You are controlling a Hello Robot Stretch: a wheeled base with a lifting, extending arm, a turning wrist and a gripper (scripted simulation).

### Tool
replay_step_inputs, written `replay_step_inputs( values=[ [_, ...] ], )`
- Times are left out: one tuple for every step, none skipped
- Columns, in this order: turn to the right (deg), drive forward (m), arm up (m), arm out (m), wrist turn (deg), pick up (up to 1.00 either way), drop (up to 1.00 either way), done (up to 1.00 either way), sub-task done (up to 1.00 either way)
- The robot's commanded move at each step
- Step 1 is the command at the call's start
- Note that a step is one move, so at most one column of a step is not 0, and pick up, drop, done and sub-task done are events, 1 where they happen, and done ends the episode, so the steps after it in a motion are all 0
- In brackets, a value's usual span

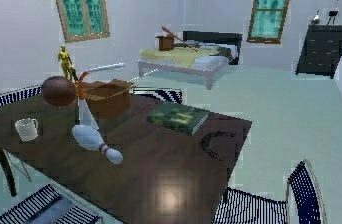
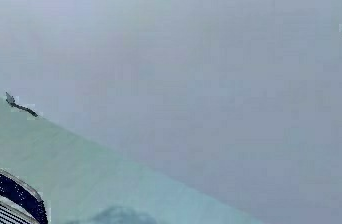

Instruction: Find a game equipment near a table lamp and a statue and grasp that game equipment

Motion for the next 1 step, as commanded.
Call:
replay_step_inputs(
  values=[
    [-45.0,0.00,0.00,0.00,0.0,0.00,0.00,0.00,0.00]
  ],
)
